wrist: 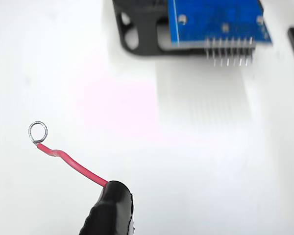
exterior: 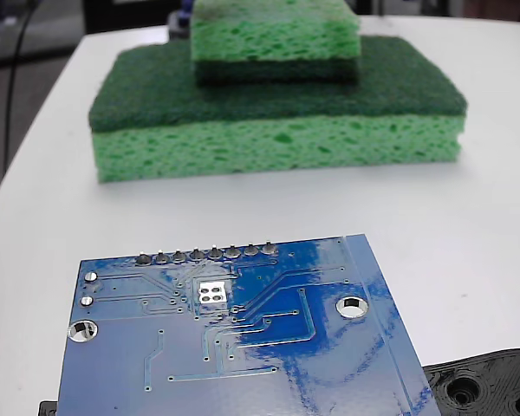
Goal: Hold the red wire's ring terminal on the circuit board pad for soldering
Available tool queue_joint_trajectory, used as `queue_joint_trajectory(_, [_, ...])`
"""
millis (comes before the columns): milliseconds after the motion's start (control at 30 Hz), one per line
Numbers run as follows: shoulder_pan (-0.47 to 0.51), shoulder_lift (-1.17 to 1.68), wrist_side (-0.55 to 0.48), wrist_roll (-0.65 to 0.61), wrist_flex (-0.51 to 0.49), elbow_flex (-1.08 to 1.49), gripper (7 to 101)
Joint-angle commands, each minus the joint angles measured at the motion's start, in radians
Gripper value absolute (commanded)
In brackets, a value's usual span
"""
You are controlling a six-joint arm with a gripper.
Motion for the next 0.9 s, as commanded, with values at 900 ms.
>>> queue_joint_trajectory(900, [0.005, 0.025, 0.038, 0.011, 0.012, 0.054, 100.3])
